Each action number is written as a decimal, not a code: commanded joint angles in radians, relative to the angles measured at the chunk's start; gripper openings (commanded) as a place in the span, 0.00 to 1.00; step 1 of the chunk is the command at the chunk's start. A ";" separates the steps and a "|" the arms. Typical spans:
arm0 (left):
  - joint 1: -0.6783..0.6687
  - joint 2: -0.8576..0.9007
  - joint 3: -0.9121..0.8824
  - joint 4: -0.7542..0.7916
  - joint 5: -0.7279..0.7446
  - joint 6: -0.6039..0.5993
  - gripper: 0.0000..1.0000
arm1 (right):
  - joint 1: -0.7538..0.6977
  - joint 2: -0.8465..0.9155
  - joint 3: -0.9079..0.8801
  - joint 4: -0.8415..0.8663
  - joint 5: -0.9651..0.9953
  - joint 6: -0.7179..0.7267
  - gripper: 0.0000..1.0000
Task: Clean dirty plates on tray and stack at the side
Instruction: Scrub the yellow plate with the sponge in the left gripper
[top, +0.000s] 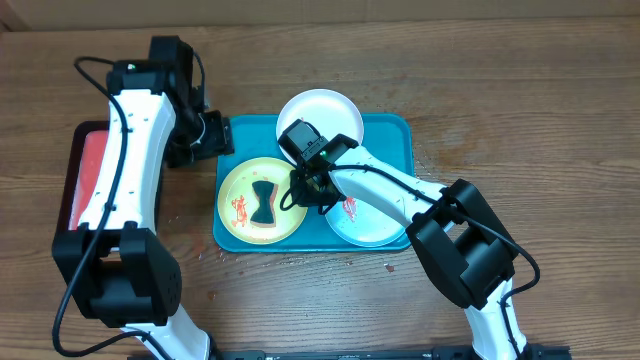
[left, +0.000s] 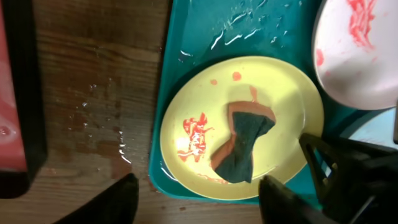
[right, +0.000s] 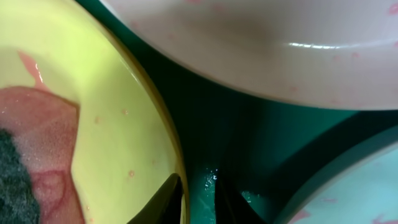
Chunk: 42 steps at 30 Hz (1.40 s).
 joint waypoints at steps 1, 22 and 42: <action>-0.004 0.016 -0.080 0.045 0.101 0.033 0.60 | 0.005 0.025 0.005 -0.003 -0.027 0.001 0.20; -0.005 0.016 -0.543 0.475 0.392 0.098 0.57 | 0.005 0.025 0.005 0.011 -0.023 0.001 0.21; -0.089 0.016 -0.577 0.536 0.117 0.023 0.15 | 0.005 0.025 0.005 0.014 -0.015 0.000 0.21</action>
